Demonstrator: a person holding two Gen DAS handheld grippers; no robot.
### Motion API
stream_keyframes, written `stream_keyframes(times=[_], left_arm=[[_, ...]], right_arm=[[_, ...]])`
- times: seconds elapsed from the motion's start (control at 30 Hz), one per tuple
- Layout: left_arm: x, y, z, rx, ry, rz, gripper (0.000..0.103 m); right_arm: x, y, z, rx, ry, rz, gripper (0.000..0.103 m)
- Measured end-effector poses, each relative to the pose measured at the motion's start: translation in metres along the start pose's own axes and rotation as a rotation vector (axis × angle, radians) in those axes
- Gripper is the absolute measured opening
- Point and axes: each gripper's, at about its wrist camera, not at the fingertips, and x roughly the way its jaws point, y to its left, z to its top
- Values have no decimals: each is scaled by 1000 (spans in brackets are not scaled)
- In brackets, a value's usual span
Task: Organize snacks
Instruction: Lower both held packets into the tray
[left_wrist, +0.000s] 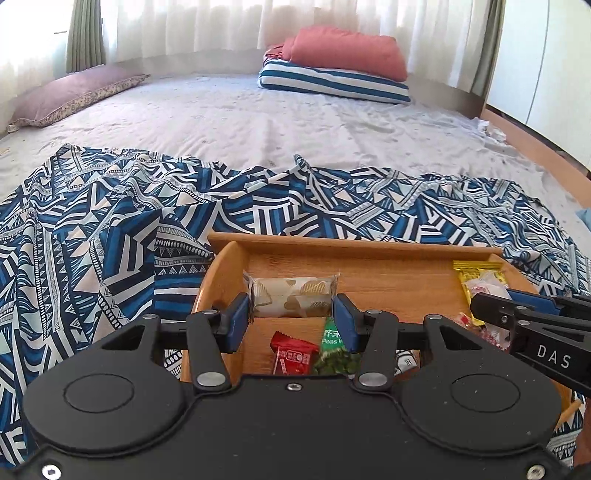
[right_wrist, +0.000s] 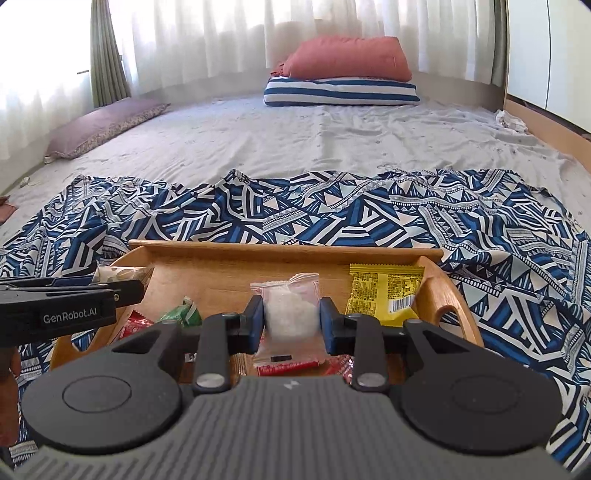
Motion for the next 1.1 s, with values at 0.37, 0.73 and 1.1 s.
stream_keyframes(times=[0.37,0.73,1.1], left_arm=[[31,-4,11,-7,54,28,47],[45,-7,17,-2,68,43,47],[55,-6,17,-2,90,53,47]], right_arm=[[36,-3,7,56,63,-9,37],[58,-1,11,66,89,-9,37],[69,3,8,57,106,1,37]])
